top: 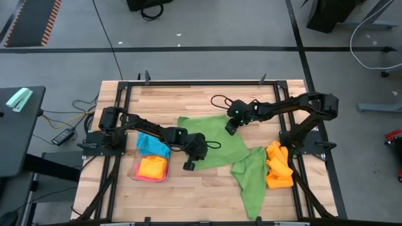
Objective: Fold microfiber towels
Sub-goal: Fold the left green microfiber cloth
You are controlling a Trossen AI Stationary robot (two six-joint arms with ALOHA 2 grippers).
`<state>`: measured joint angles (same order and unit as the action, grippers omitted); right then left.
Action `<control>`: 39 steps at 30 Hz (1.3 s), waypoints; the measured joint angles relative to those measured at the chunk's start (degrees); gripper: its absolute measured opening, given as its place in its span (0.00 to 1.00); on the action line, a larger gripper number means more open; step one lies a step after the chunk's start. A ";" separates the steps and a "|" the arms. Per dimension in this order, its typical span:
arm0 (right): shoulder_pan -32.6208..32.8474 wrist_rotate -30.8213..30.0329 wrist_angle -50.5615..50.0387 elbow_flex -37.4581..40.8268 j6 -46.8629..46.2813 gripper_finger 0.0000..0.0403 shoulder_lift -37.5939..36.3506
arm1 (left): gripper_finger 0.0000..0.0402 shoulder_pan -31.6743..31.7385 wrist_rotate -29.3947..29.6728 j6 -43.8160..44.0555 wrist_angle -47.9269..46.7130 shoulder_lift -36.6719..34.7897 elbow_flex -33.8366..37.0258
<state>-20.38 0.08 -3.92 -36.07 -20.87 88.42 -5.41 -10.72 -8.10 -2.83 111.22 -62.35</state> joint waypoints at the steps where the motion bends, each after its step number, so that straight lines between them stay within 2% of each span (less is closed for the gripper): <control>1: 0.00 -0.05 -0.34 0.00 0.01 0.24 0.44 | 0.04 0.00 0.00 0.00 0.02 0.00 0.00; 5: -0.04 -0.23 1.43 -0.22 0.26 0.13 3.79 | 0.07 0.02 0.00 0.02 0.00 -0.02 0.00; 8: -0.04 -0.37 2.19 -0.27 2.00 0.10 4.41 | 0.06 0.00 -0.01 0.04 -0.11 -0.02 0.00; 15: -0.09 -1.73 0.48 0.14 5.51 0.10 -2.90 | 0.02 0.00 -0.01 0.07 -0.33 -0.11 -0.02; 19: 0.54 -1.81 -1.06 0.13 12.41 0.10 -7.12 | 0.04 0.00 0.00 0.27 -0.46 -0.11 -0.02; 26: 8.90 -0.25 -3.29 0.09 29.69 0.10 -10.70 | 0.06 0.02 0.00 0.13 -0.44 -0.11 -0.02; 32: 18.81 -0.50 -8.19 0.09 35.85 0.10 -8.49 | 0.02 0.07 0.00 -0.03 -1.31 -0.11 -0.04; 33: 19.98 -1.35 -8.48 0.09 35.75 0.10 -8.02 | 0.02 0.12 0.00 -0.07 -1.32 -0.11 -0.04; 35: 21.59 -6.80 -9.02 0.09 33.50 0.10 -7.41 | 0.02 0.16 0.00 -0.09 -1.29 -0.11 -0.04; 37: 21.55 -13.82 -8.86 0.09 29.53 0.10 -7.40 | 0.04 0.22 0.00 -0.09 -1.27 -0.11 -0.04; 39: 20.36 -16.79 -8.51 0.09 26.53 0.10 -7.59 | 0.06 0.20 0.00 -0.07 -1.01 -0.11 -0.04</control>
<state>-0.03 -16.72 -12.43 -35.99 5.66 80.83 -5.21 -10.72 -8.17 -3.84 111.11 -62.39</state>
